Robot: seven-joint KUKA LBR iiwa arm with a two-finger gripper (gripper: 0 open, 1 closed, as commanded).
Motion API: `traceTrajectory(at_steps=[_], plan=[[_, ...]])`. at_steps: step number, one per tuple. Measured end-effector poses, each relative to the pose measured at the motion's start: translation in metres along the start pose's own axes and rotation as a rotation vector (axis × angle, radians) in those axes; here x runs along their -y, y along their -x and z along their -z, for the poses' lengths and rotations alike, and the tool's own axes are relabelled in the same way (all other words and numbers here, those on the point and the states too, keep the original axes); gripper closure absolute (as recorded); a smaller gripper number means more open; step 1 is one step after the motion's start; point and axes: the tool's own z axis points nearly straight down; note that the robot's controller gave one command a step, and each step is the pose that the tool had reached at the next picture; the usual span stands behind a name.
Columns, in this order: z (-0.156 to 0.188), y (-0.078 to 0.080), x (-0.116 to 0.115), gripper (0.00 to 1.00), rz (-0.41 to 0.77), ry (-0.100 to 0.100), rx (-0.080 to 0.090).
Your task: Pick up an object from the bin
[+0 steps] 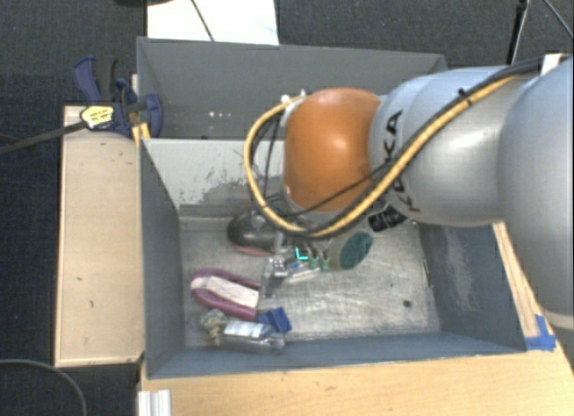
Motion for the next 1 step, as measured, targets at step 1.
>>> traceTrajectory(at_steps=[1], plan=[[-0.0657,0.0469,0.0406,0.0,0.262,-0.001,0.011]])
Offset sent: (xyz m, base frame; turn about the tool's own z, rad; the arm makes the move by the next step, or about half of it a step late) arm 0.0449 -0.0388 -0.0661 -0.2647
